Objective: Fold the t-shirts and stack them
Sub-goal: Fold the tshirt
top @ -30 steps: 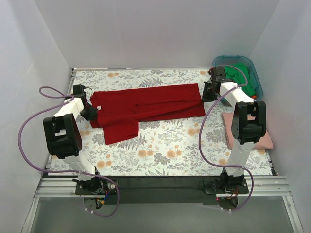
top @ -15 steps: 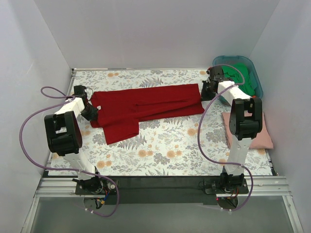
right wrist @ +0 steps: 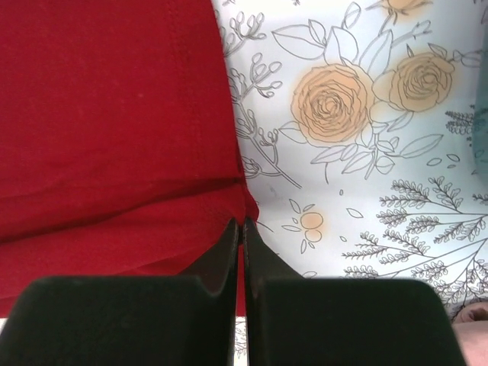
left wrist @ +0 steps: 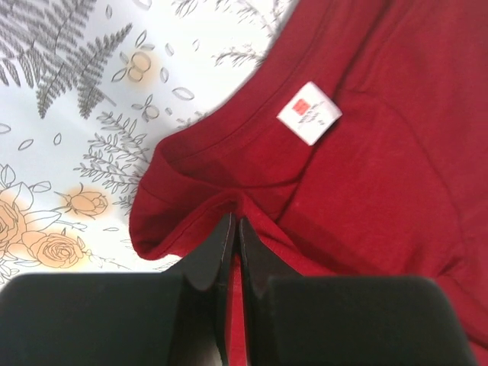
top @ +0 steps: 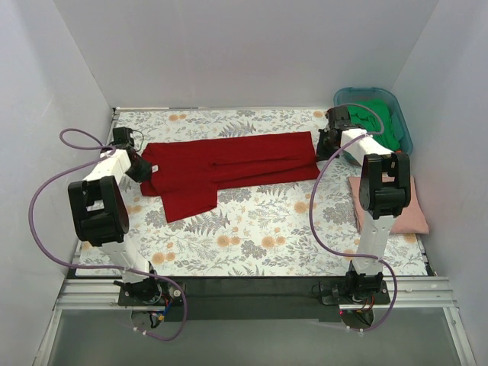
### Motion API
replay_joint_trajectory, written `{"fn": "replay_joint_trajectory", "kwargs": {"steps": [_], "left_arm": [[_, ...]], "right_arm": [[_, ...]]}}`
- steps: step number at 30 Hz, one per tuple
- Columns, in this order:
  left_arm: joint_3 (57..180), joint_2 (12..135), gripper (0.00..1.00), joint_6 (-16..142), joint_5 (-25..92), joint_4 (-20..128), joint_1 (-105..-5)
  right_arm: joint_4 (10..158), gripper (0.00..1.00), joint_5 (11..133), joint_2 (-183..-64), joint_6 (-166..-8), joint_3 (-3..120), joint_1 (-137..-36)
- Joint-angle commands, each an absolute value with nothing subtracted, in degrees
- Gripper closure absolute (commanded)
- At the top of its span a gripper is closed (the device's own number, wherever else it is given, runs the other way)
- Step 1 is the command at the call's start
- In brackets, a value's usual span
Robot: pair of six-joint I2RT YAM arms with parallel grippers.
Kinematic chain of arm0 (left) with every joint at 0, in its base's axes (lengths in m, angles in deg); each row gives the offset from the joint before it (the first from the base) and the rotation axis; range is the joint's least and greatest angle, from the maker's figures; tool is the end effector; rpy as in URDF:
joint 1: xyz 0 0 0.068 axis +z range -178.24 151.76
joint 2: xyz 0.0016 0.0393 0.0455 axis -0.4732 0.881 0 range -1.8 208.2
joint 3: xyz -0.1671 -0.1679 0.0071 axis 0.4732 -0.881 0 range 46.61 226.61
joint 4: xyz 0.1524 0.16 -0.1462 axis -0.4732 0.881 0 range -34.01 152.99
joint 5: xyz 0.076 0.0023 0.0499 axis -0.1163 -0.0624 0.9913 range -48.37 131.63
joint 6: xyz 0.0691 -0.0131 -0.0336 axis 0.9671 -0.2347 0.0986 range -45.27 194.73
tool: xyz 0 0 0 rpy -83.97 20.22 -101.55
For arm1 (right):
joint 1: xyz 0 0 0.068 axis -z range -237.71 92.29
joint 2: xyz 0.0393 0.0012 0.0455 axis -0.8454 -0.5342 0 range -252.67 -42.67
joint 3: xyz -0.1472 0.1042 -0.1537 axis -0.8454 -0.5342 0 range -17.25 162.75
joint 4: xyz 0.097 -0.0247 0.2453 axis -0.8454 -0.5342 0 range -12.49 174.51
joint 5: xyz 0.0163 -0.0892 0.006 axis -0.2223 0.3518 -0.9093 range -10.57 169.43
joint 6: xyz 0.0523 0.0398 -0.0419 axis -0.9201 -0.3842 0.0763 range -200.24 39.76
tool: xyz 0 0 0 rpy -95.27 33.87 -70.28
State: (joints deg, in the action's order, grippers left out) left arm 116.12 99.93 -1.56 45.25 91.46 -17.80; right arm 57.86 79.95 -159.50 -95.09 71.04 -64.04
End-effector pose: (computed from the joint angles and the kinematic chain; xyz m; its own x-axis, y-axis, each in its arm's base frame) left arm 0.3551 0.0696 0.1237 -0.0170 -0.9890 -0.1467 -0.9324 0.0687 -0.3549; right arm 0.4470 0.0490 0.1343 -0.8157 0.1674 -0.5537 0.1075 0.9844 0.1391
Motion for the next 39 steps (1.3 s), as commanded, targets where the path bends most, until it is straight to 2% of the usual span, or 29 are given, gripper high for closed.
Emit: {"fn": "replay_joint_trajectory", "kwargs": {"steps": [1,13,17,19,21,23,24,25,29,32,39], "left_arm": [[120.17,96.46,1.00,-0.33,46.73,90.97,-17.52],[121.58,103.14,1.00,0.11,48.83,89.66,-18.66],[121.84,103.75,0.99,0.11,49.45,88.61,-18.66],[122.10,103.23,0.92,0.11,49.80,88.34,-18.75],[122.46,102.70,0.87,0.29,50.15,87.99,-18.75],[122.63,101.03,0.76,0.37,50.68,87.81,-19.01],[122.55,100.25,0.70,0.46,51.29,87.81,-19.01],[122.46,98.50,0.58,0.64,51.47,87.81,-19.36],[120.09,91.22,0.36,1.07,52.44,87.98,-21.11],[114.56,83.58,0.29,0.64,53.14,88.42,-24.28],[96.29,69.76,0.26,-3.22,51.30,90.71,-34.13]], "right_arm": [[59.11,0.99,83.48,-157.10,-95.53,69.94,-62.72],[59.20,0.99,81.37,-158.95,-95.09,70.29,-62.28],[59.20,0.91,79.87,-159.39,-94.92,70.72,-62.28],[59.20,0.86,78.05,-159.12,-94.56,71.25,-62.37],[59.20,0.75,76.62,-158.25,-94.21,71.60,-62.37],[59.20,0.63,76.27,-156.59,-94.12,72.04,-62.54],[59.12,0.60,76.27,-155.97,-93.95,72.04,-62.81],[59.11,0.54,76.27,-155.18,-93.77,72.04,-62.98],[59.11,0.49,74.61,-149.56,-93.51,69.77,-64.03],[59.38,0.47,72.77,-145.17,-93.95,67.04,-65.61],[67.01,0.46,64.42,-137.86,-98.07,54.57,-78.68]]}}
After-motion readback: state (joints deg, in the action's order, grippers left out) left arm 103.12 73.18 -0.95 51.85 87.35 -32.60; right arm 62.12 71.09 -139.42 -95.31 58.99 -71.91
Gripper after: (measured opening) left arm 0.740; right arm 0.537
